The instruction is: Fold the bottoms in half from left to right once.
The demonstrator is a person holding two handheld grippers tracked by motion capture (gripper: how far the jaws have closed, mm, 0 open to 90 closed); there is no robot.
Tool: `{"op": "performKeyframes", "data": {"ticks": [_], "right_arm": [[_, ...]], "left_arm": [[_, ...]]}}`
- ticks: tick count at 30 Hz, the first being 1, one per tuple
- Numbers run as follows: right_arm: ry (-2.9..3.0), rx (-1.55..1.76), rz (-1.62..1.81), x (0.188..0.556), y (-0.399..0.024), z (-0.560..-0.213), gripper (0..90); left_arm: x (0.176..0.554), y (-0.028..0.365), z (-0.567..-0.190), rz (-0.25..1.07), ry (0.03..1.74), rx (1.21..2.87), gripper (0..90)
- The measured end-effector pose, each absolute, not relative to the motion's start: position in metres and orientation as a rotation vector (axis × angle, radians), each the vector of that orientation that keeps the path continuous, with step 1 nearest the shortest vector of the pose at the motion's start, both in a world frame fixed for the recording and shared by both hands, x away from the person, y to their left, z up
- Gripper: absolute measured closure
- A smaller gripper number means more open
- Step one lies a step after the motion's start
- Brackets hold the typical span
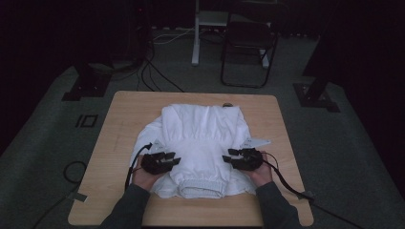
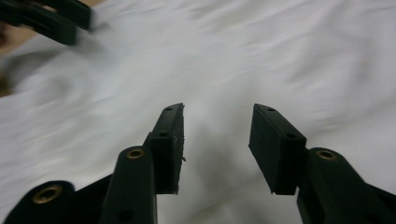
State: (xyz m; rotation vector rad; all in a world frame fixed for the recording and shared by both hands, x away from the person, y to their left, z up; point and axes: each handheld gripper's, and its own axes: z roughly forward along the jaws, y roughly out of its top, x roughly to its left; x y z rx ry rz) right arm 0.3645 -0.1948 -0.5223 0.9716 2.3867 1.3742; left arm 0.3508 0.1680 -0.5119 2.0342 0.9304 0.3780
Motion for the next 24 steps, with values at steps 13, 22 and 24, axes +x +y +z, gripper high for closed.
{"op": "performKeyframes", "data": {"ticks": [13, 22, 24], "right_arm": [[2.287, 1.153, 1.177, 0.442, -0.188, -0.536, 55.2], [2.279, 1.231, 1.097, 0.444, -0.190, -0.559, 60.0], [2.266, 1.235, 1.100, 0.441, -0.190, -0.560, 60.3]], "left_arm": [[0.426, 0.165, -0.533, 0.495, 1.152, 2.007, 54.0], [0.428, 0.169, -0.554, 0.448, 1.169, 2.020, 60.4], [0.425, 0.170, -0.555, 0.446, 1.170, 2.005, 60.8]]}}
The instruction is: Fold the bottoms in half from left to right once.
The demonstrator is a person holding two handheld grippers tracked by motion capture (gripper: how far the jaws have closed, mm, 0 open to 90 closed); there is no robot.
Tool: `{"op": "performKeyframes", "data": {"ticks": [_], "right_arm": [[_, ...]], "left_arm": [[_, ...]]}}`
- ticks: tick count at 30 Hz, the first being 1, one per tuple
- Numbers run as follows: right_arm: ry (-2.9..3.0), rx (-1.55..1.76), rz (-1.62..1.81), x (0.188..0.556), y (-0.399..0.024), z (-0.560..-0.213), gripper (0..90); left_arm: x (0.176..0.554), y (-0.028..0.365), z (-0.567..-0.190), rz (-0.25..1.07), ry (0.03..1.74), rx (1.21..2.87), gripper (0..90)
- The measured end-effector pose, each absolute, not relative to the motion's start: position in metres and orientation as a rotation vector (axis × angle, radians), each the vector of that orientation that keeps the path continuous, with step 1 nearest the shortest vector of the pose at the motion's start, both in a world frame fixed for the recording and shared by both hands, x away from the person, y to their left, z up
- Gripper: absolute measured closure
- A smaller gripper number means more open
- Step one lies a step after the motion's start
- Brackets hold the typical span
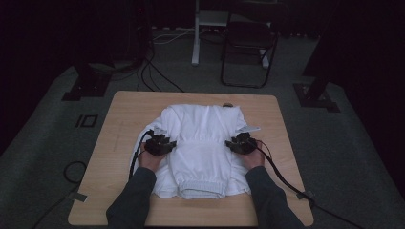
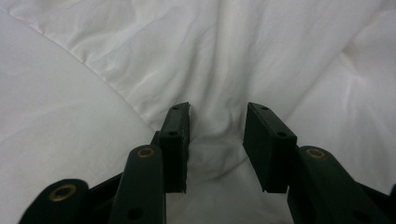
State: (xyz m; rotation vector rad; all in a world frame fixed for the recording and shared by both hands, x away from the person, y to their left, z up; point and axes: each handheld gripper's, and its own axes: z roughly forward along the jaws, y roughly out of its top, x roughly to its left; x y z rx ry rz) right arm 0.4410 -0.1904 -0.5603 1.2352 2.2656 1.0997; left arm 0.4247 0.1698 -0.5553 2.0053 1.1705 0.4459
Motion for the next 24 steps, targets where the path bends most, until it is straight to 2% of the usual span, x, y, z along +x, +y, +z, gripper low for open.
{"op": "performKeyframes", "data": {"ticks": [16, 17, 24], "right_arm": [[2.263, 1.189, 1.114, 0.383, -0.197, -0.566, 60.4], [2.273, 1.190, 1.116, 0.372, -0.198, -0.566, 60.4], [2.324, 1.161, 1.100, 0.341, -0.203, -0.564, 60.5]], "left_arm": [[0.372, 0.172, -0.559, 0.423, 1.131, 2.012, 60.8], [0.357, 0.169, -0.559, 0.420, 1.134, 2.021, 60.8], [0.329, 0.166, -0.557, 0.388, 1.128, 2.049, 60.8]]}}
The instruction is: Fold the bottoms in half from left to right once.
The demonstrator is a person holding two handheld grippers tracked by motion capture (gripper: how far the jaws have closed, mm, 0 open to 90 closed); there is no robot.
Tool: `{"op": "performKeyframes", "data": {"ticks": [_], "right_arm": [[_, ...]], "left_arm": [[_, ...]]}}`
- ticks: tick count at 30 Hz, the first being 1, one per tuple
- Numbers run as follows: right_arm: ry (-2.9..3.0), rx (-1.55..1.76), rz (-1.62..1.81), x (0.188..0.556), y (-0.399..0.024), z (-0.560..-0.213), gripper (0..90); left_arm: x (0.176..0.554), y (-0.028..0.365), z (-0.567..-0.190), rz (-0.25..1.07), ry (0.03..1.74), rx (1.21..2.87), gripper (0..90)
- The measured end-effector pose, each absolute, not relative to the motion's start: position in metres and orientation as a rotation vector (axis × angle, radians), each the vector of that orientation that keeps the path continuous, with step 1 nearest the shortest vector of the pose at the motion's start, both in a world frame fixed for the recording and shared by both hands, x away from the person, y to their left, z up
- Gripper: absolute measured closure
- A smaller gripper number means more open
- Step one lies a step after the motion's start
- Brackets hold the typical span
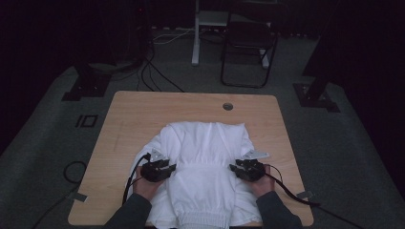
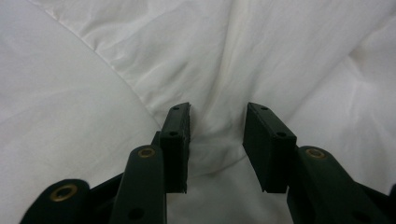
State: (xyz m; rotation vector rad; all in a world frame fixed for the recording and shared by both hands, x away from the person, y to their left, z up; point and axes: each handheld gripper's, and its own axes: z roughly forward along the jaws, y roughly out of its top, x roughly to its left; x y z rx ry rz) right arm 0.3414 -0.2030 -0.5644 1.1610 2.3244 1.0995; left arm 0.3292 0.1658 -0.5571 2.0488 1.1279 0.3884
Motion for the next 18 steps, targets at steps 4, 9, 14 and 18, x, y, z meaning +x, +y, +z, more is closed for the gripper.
{"op": "performKeyframes", "data": {"ticks": [4, 9, 14, 18], "right_arm": [[2.353, 1.160, 1.087, 0.338, -0.205, -0.563, 60.3], [2.363, 1.155, 1.127, 0.344, -0.208, -0.559, 57.1], [2.277, 1.156, 1.167, 0.360, -0.218, -0.539, 57.2], [2.200, 1.198, 1.166, 0.390, -0.228, -0.524, 55.8]], "left_arm": [[0.328, 0.168, -0.550, 0.357, 1.128, 2.046, 59.9], [0.341, 0.183, -0.520, 0.443, 1.112, 1.963, 58.2], [0.379, 0.195, -0.491, 0.532, 1.145, 1.892, 56.4], [0.418, 0.192, -0.490, 0.562, 1.181, 1.918, 55.5]]}}
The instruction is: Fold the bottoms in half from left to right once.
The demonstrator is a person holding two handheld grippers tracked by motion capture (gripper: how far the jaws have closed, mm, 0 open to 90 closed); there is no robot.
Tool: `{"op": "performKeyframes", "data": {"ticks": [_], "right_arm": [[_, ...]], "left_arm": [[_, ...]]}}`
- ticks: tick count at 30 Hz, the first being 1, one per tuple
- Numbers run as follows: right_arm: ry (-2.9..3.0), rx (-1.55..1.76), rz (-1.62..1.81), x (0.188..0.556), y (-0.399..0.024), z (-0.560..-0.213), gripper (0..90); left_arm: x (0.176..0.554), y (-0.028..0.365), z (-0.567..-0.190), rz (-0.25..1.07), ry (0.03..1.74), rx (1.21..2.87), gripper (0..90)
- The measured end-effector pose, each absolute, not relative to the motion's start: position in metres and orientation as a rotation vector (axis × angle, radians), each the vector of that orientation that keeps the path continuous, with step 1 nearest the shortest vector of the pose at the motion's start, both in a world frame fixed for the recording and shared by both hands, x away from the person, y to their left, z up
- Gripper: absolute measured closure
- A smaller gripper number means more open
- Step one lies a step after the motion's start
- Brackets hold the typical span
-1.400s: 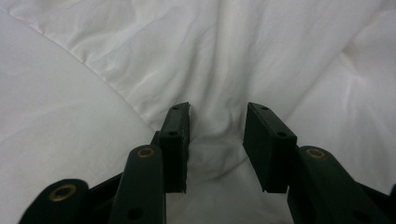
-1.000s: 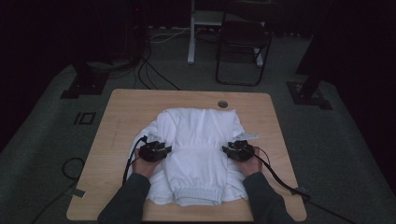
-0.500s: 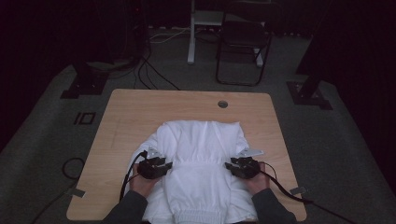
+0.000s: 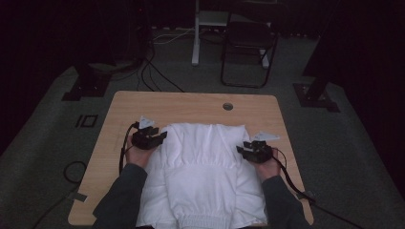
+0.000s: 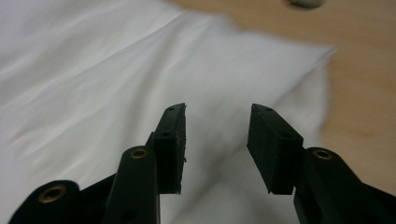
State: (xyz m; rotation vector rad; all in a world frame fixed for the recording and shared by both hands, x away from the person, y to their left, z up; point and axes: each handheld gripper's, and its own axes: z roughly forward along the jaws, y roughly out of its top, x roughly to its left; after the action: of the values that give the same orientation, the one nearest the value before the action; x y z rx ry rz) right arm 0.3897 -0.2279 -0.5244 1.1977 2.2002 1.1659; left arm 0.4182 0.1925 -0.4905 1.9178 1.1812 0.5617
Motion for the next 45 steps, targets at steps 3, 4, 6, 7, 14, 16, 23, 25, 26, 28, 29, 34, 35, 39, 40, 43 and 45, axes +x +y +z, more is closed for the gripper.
{"op": "performKeyframes", "data": {"ticks": [3, 4, 6, 7, 14, 16, 23, 25, 26, 28, 29, 34, 35, 39, 40, 43, 45], "right_arm": [[2.136, 1.244, 1.155, 0.417, -0.235, -0.517, 52.9], [2.124, 1.269, 1.159, 0.427, -0.237, -0.516, 52.3], [2.095, 1.326, 1.162, 0.446, -0.240, -0.516, 50.7], [2.088, 1.347, 1.169, 0.455, -0.240, -0.517, 50.6], [2.129, 1.464, 1.149, 0.491, -0.227, -0.529, 60.0], [2.153, 1.489, 1.102, 0.494, -0.224, -0.533, 80.2], [2.100, 1.479, 1.011, 0.492, -0.224, -0.536, 88.1], [2.092, 1.484, 1.013, 0.493, -0.225, -0.537, 87.9], [2.095, 1.489, 1.013, 0.493, -0.225, -0.538, 87.3], [2.099, 1.487, 1.011, 0.493, -0.224, -0.539, 84.2], [2.101, 1.487, 1.015, 0.494, -0.224, -0.539, 75.2], [2.056, 1.511, 1.154, 0.496, -0.229, -0.534, 37.8], [2.062, 1.518, 1.159, 0.497, -0.229, -0.533, 34.7], [2.109, 1.541, 1.118, 0.502, -0.226, -0.539, 29.6], [2.114, 1.545, 1.111, 0.503, -0.225, -0.541, 29.5], [2.123, 1.561, 1.083, 0.504, -0.224, -0.546, 29.6], [2.133, 1.562, 1.073, 0.504, -0.223, -0.548, 30.9]], "left_arm": [[0.443, 0.188, -0.498, 0.551, 1.195, 1.941, 55.0], [0.449, 0.188, -0.501, 0.539, 1.200, 1.946, 54.9], [0.460, 0.187, -0.509, 0.497, 1.227, 1.946, 54.1], [0.463, 0.188, -0.512, 0.473, 1.239, 1.934, 54.2], [0.469, 0.191, -0.521, 0.386, 1.266, 1.919, 78.9], [0.467, 0.192, -0.521, 0.395, 1.251, 1.936, 88.1], [0.456, 0.215, -0.513, 0.519, 1.320, 1.872, 90.0], [0.455, 0.218, -0.511, 0.530, 1.330, 1.862, 90.0], [0.455, 0.215, -0.511, 0.535, 1.328, 1.871, 89.7], [0.456, 0.212, -0.510, 0.554, 1.327, 1.888, 75.7], [0.459, 0.207, -0.510, 0.548, 1.307, 1.884, 75.7], [0.467, 0.201, -0.510, 0.506, 1.275, 1.825, 40.2], [0.469, 0.199, -0.512, 0.480, 1.283, 1.839, 37.6], [0.480, 0.196, -0.528, 0.431, 1.360, 1.887, 33.3], [0.482, 0.197, -0.532, 0.422, 1.386, 1.890, 31.7], [0.486, 0.201, -0.540, 0.415, 1.435, 1.895, 31.3], [0.488, 0.203, -0.543, 0.396, 1.447, 1.907, 30.6]]}}
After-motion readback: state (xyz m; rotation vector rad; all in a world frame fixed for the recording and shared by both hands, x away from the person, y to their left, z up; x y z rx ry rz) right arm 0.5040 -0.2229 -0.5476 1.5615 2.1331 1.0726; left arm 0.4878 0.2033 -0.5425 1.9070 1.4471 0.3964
